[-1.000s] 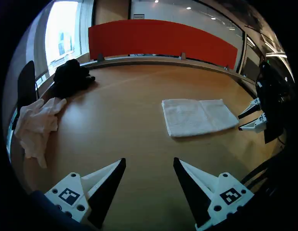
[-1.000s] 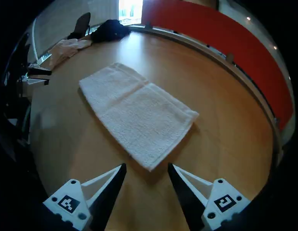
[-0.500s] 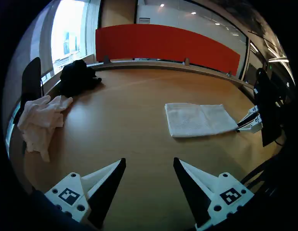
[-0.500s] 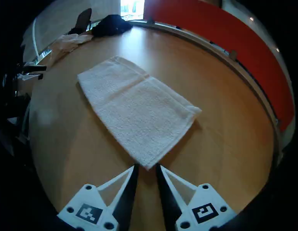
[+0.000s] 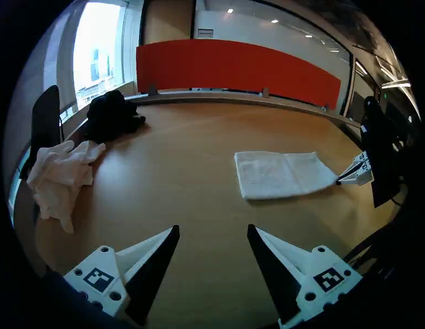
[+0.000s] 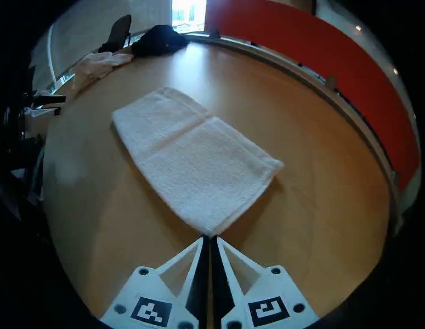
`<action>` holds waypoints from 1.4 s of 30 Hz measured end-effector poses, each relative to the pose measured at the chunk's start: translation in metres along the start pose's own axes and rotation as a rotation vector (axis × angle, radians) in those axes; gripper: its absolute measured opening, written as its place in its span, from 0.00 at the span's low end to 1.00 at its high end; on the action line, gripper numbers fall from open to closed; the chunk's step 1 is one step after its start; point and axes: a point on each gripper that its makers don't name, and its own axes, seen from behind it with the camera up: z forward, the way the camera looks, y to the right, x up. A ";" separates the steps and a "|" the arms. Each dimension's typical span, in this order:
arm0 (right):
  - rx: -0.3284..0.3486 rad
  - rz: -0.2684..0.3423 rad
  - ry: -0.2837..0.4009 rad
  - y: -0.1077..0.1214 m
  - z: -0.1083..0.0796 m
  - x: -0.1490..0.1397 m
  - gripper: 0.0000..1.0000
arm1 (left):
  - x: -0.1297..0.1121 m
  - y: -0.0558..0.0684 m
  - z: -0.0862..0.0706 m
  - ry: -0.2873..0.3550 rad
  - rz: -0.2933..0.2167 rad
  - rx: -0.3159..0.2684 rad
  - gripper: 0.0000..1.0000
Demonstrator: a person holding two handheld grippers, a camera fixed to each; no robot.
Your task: Fold towel
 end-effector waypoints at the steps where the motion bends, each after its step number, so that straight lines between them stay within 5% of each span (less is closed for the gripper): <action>1: -0.005 0.001 0.004 0.001 -0.002 0.001 0.02 | 0.001 0.000 0.000 0.002 0.000 0.001 0.92; 24: -0.048 -0.046 0.089 0.018 -0.036 0.041 0.02 | 0.010 0.000 -0.014 0.040 -0.011 0.017 0.92; 42: 0.034 -0.231 0.233 -0.027 -0.035 0.158 0.02 | 0.002 -0.008 -0.031 0.056 -0.061 0.052 0.92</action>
